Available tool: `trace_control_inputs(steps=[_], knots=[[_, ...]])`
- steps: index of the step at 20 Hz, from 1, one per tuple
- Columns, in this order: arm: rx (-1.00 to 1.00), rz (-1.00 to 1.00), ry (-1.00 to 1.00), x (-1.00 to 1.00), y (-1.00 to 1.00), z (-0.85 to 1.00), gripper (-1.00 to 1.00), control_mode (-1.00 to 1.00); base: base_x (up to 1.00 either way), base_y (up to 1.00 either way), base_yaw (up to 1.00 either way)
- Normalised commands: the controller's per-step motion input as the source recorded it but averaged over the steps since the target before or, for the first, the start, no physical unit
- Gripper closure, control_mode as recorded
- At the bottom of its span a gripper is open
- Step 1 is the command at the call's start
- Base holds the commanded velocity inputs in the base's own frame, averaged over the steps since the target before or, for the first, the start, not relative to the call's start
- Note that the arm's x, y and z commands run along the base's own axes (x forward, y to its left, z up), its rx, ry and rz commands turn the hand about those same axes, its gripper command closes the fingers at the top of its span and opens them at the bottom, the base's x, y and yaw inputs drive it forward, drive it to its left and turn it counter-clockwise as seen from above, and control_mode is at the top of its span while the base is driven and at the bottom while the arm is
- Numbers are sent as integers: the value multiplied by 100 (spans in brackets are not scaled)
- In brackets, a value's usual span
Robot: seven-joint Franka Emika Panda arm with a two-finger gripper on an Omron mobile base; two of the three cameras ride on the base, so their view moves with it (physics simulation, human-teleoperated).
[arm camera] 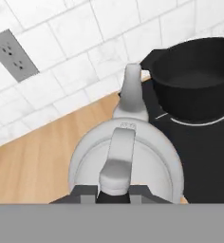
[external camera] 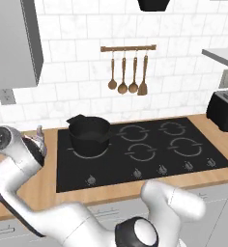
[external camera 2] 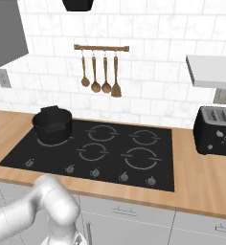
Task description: Pick the kettle from the counter and place it on a stove burner. Then turn the burner on.
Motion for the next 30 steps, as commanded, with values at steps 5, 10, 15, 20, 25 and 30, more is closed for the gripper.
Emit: trace_control_inputs(steps=[5, 10, 15, 20, 25, 30], knots=[[-2, -5, -86, -66, -100, 57, 100, -100, 0, 0, 0], [0, -11, -61, -12, -100, 95, 100, -100, 0, 0, 0], [0, -16, -38, 0, -100, 94, 100, -100, 0, 0, 0], [1, -31, 1, 4, -100, 62, 100, -100, 0, 0, 0], [7, -50, 34, 13, -100, 26, 100, -100, 0, 0, 0], [10, -49, 47, 10, -100, 1, 100, -100, 0, 0, 0]])
